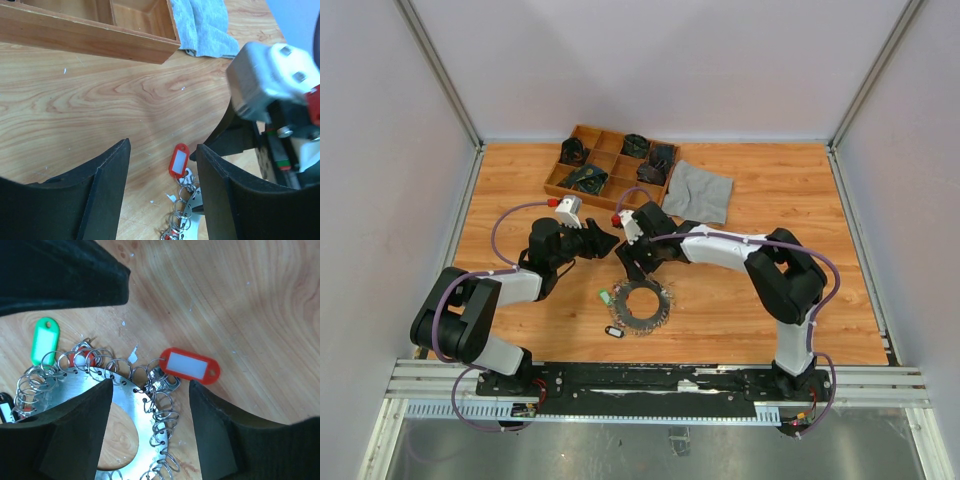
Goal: Put the keys on the keyring
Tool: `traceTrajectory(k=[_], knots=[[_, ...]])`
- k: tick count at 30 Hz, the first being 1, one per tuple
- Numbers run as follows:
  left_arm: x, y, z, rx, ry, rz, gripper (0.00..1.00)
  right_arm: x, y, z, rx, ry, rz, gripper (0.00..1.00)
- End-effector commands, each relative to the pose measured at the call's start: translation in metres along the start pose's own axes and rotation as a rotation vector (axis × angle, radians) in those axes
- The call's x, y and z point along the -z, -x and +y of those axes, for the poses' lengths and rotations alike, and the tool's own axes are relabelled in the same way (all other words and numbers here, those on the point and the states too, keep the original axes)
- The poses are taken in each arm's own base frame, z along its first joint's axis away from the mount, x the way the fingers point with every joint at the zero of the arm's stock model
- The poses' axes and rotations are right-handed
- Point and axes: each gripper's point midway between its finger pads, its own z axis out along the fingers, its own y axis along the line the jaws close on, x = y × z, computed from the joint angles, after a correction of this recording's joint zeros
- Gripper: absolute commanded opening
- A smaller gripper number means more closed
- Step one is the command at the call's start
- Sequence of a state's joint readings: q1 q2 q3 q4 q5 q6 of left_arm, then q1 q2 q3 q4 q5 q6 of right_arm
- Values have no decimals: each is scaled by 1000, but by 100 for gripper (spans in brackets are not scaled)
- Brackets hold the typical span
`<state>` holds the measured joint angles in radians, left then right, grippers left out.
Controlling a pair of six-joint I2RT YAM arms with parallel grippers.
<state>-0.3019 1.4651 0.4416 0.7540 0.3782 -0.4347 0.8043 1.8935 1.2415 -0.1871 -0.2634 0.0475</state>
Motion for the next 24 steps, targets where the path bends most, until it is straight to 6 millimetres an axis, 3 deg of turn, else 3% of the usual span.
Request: traceTrajectory(k=[1, 4, 9, 12, 19, 24], knots=[[-1, 8, 2, -14, 5, -24, 60, -10, 1, 0, 51, -21, 20, 62], [-1, 8, 3, -16, 6, -24, 60, -10, -3, -11, 34, -84, 36, 56], [-1, 8, 2, -16, 6, -24, 60, -5, -19, -27, -12, -191, 84, 33], [-1, 8, 2, -18, 5, -25, 60, 2, -33, -38, -38, -263, 123, 24], [-1, 8, 2, -18, 4, -23, 60, 26, -65, -58, -72, -340, 180, 18], [-1, 8, 2, -17, 4, -22, 60, 38, -83, -64, 3, -344, 204, 17]])
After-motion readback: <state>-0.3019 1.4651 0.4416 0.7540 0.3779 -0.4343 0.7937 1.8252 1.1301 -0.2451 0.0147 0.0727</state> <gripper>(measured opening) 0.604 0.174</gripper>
